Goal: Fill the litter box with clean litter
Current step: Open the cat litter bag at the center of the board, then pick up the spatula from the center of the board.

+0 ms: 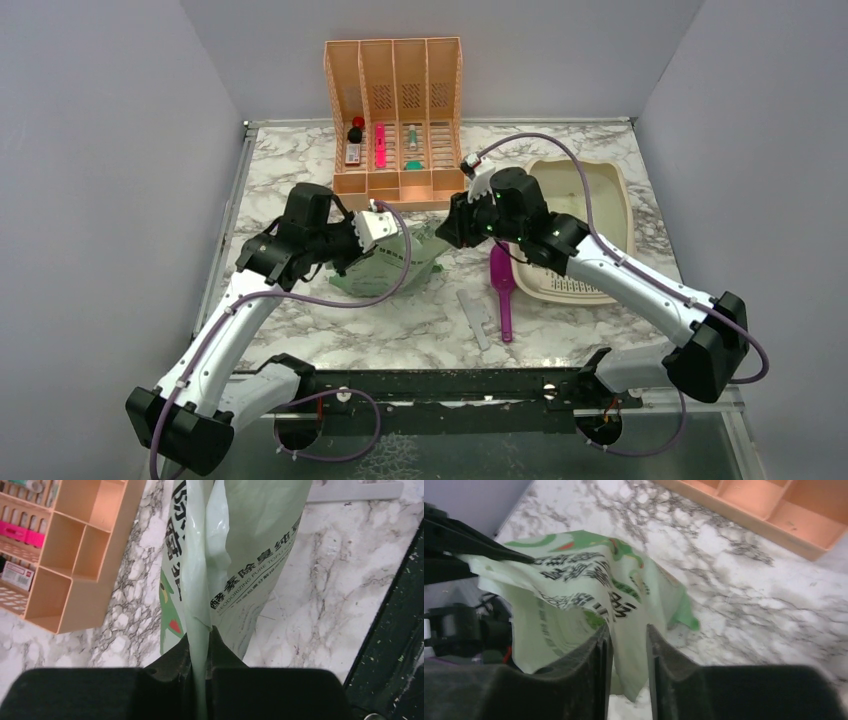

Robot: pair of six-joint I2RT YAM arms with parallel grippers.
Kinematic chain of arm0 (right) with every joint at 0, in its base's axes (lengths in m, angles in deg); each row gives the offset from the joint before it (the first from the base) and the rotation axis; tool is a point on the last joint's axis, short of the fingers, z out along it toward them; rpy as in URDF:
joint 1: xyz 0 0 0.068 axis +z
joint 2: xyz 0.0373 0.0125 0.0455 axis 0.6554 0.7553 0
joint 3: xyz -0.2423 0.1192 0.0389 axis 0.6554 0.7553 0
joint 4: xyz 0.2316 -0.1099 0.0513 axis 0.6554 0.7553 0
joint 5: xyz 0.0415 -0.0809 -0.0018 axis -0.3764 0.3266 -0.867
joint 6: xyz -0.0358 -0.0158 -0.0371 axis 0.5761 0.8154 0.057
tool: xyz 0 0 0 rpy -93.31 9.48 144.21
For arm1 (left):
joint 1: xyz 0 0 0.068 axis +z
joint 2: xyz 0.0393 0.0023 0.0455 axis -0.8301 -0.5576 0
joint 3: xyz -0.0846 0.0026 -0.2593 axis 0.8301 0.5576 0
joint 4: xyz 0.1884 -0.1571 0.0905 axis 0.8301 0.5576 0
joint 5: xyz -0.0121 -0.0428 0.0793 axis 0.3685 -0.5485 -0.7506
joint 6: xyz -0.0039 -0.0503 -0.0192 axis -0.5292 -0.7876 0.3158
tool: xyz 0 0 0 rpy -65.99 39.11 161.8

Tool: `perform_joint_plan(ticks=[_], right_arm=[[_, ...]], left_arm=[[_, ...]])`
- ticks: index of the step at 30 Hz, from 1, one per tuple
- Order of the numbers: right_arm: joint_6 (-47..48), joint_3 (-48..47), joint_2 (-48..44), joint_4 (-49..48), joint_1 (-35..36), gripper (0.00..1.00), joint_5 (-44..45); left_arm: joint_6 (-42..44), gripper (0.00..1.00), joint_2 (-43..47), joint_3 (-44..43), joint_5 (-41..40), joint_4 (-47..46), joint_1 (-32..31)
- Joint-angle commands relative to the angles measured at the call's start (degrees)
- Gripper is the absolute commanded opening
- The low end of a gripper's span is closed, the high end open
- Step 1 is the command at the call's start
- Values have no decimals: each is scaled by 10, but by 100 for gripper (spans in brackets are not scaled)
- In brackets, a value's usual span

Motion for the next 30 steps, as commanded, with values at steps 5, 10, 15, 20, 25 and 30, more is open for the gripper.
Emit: perform_joint_plan(ticks=[5, 10, 15, 20, 25, 30], right_arm=[[-43, -21, -95, 124, -10, 73, 187], [-129, 62, -181, 197, -11, 77, 205], [-200, 160, -239, 245, -11, 76, 131], [-214, 208, -247, 269, -11, 75, 76], [-219, 206, -204, 312, -11, 71, 104], [-228, 225, -165, 274, -6, 67, 143]], left_arm=[[-61, 0, 19, 22, -55, -84, 4], [-117, 0, -5, 36, -109, -137, 4], [-134, 0, -49, 37, -138, -189, 5], [-127, 0, -101, 32, -137, -171, 5], [-123, 0, -36, 60, -107, -204, 5], [-108, 23, 28, 77, -79, -211, 5]])
